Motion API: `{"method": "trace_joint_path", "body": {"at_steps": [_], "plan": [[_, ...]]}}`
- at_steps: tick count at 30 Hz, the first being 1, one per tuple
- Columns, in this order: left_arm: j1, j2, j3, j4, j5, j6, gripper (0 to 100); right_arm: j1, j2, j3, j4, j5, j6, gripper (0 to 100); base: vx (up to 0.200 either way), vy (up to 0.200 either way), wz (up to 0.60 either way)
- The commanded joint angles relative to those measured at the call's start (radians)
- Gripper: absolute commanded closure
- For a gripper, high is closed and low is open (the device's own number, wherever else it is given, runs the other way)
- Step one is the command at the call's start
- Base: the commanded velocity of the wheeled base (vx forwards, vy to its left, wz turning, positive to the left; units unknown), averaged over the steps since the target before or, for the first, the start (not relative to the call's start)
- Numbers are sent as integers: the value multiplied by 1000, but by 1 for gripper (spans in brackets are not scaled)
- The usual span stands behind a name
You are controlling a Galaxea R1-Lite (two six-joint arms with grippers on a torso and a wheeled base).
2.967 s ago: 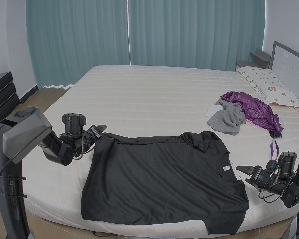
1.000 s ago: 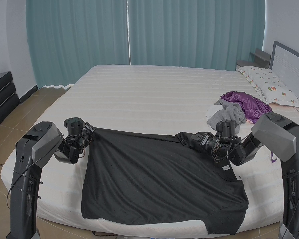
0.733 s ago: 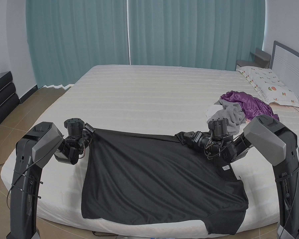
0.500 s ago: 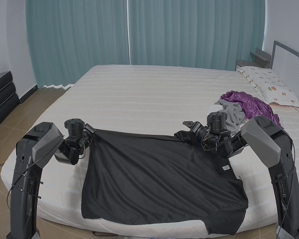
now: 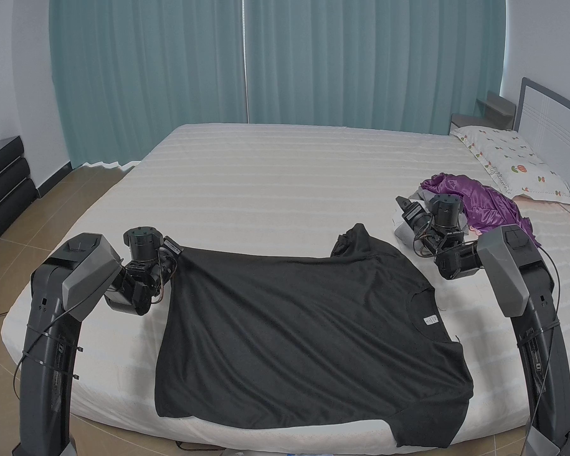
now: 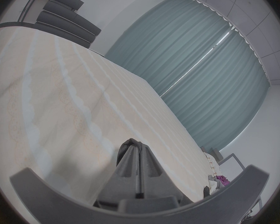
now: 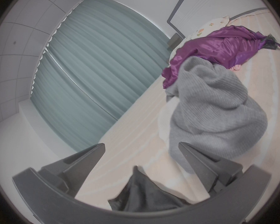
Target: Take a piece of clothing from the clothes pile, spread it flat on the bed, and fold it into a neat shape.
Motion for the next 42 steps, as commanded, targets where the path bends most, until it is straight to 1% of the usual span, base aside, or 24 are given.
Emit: {"method": "trace_joint_path", "body": {"at_steps": [1, 4, 6, 10, 23, 27, 32, 33, 42], "plan": [[0, 0, 0, 2, -1, 0, 100, -54, -37, 113, 14, 21, -22, 0, 0, 0, 0], [0, 0, 0, 2, -1, 2, 100, -68, -64, 207, 25, 91, -69, 0, 0, 0, 0], [-2, 2, 0, 2, -1, 2, 100, -71, -67, 243, 21, 111, -92, 0, 0, 0, 0], [-2, 2, 0, 2, -1, 2, 100, -70, -58, 265, 21, 121, -109, 0, 0, 0, 0], [-4, 3, 0, 5, -3, 2, 100, -37, -55, 295, 22, 125, -114, 0, 0, 0, 0], [-5, 3, 0, 5, -3, 2, 100, -25, -49, 314, 16, 134, -145, 0, 0, 0, 0], [-5, 5, 0, 7, -4, 2, 100, -24, -40, 315, 16, 134, -149, 0, 0, 0, 0], [-5, 3, 0, 7, -4, 2, 100, -24, -38, 314, 14, 134, -149, 100, 0, 0, 0], [-7, 8, -3, 7, -6, 17, 100, -24, -40, 308, -10, 131, -149, 100, 0, 0, 0]]}}
